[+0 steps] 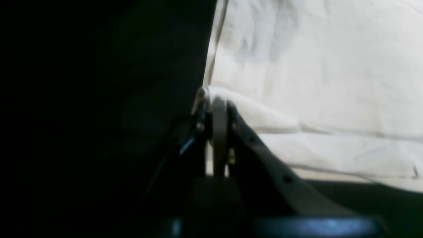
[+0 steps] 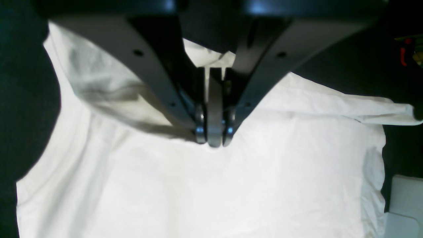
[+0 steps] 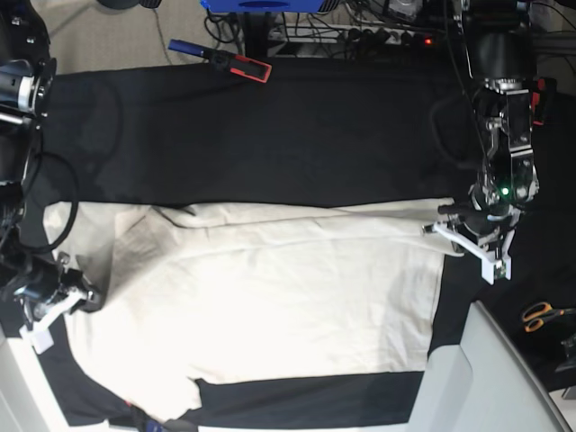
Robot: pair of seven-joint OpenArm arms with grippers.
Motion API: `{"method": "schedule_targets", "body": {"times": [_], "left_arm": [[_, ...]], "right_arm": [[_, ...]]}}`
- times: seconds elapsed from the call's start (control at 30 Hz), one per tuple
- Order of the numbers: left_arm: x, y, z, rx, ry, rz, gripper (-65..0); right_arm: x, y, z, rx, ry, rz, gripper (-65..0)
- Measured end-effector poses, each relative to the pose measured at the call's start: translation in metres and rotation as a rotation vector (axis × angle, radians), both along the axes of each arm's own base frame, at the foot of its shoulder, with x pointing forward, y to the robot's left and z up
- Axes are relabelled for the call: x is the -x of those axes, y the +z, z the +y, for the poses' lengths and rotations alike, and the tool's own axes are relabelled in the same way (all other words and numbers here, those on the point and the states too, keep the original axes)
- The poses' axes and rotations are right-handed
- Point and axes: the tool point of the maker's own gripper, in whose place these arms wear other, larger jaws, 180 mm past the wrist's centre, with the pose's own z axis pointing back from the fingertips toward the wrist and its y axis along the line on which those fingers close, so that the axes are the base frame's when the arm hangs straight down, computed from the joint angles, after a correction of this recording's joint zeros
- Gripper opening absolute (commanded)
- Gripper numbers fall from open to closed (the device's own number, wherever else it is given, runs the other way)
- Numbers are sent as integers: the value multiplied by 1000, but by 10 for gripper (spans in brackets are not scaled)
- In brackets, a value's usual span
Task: Fold the T-shirt properly
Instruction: 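Pull the edge back with both grippers, laying the shirt flat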
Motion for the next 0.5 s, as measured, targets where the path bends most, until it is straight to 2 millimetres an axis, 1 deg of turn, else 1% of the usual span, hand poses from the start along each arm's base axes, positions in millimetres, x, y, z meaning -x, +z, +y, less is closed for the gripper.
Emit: {"method": "schedule_targets", "body": {"times": [0.13,0.4,0.43,0.5], "left_arm": [[-5,3,0,1,0,-9,-650],[-8,8,-1,0,-3,-21,-650],[-8,12,-2,1,-4,-29,-650],[-11,29,-6,-9,-20,-72,-650]], "right_arm": [[-4,3,-2,-1,-15,-27,-648],[-12,12,-3,-6,-26,-91,-650],[-11,13,0,-6,-4,-104,-650],[-10,14,2,-7,13,-104,-650]]}}
